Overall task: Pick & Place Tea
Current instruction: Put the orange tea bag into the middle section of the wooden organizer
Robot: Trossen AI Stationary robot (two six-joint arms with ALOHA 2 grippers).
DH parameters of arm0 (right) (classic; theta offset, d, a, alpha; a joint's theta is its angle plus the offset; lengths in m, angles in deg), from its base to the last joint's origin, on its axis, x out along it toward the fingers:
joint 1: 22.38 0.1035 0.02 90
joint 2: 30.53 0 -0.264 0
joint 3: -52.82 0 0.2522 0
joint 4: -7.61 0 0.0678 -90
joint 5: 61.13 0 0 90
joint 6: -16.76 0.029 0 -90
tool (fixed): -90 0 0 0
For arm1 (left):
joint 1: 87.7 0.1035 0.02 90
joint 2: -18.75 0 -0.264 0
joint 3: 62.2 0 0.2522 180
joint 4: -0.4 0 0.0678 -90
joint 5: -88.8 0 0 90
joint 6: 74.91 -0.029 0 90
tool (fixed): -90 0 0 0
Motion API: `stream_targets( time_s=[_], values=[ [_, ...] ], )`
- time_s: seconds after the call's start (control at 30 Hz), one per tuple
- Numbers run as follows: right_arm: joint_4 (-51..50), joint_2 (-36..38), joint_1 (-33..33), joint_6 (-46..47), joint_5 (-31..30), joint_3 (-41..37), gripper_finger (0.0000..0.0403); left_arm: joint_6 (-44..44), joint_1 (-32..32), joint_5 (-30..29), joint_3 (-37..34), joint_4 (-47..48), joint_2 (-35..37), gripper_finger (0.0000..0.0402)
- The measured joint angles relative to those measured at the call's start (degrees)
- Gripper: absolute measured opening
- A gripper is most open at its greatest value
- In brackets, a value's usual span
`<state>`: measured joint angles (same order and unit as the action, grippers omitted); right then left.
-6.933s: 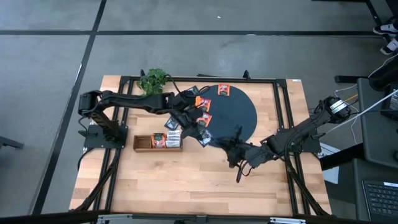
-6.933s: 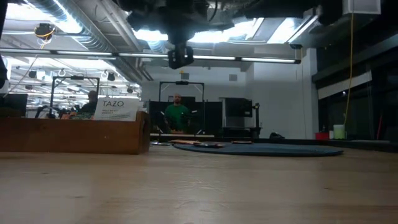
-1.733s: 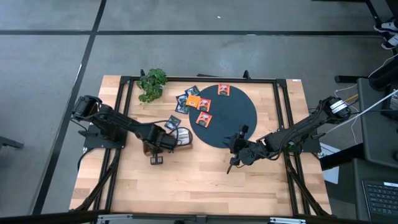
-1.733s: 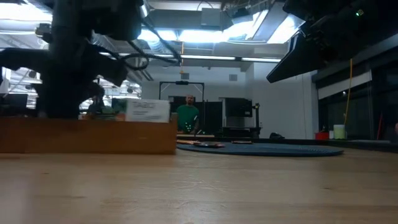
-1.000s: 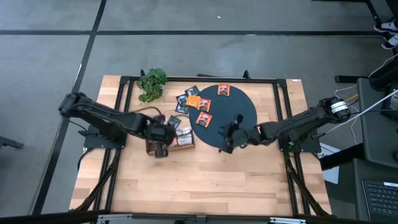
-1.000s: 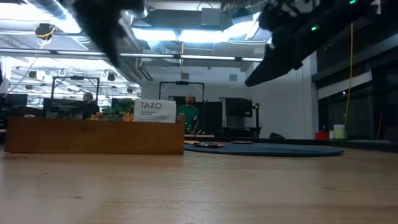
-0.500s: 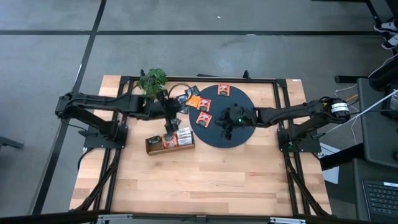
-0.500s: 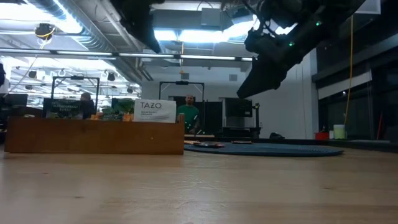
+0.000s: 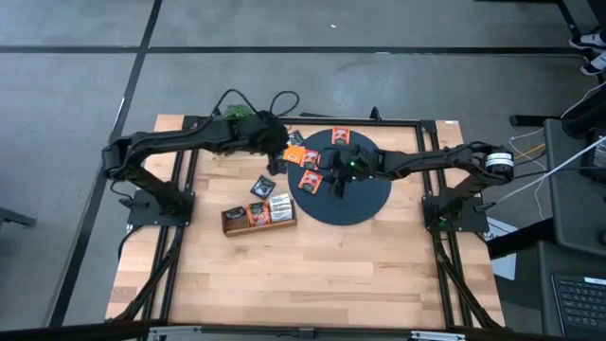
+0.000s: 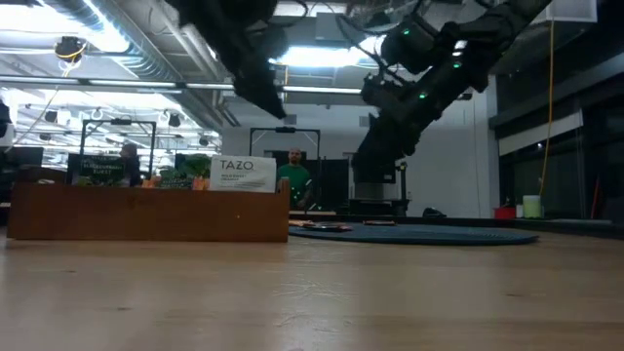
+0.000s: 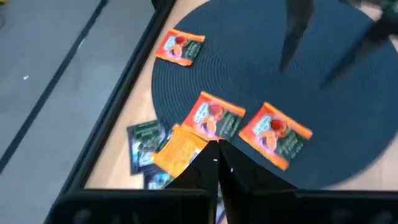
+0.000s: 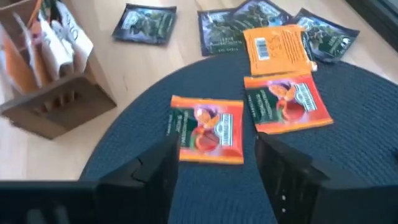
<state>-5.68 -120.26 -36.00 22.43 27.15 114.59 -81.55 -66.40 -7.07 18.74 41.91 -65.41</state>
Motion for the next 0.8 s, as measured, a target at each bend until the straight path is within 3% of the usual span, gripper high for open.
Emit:
stream_targets(
  time_s=[0.1, 0.3, 0.6, 0.8],
  values=[
    [-2.6, -1.2, -0.4, 0.3, -0.1, 2.6, 0.0216, 1.8, 0.6, 0.3, -0.1, -3.8, -2.4, 0.0003],
    [-11.3, -1.0, -0.6, 0.1, -1.7, 5.2, 0.0217, 5.6, 0.6, 7.5, 0.0, -8.7, -7.5, 0.0003],
    [-10.8, -1.1, -1.2, 7.6, 1.7, 5.6, 0.0217, 9.3, 2.3, 6.1, 0.0, -10.2, -12.2, 0.0003],
    [-10.5, -1.8, -3.9, 20.1, 6.5, 5.6, 0.0217, 16.1, 4.1, 16.0, 0.0, -9.7, -15.4, 0.0003]
  ],
)
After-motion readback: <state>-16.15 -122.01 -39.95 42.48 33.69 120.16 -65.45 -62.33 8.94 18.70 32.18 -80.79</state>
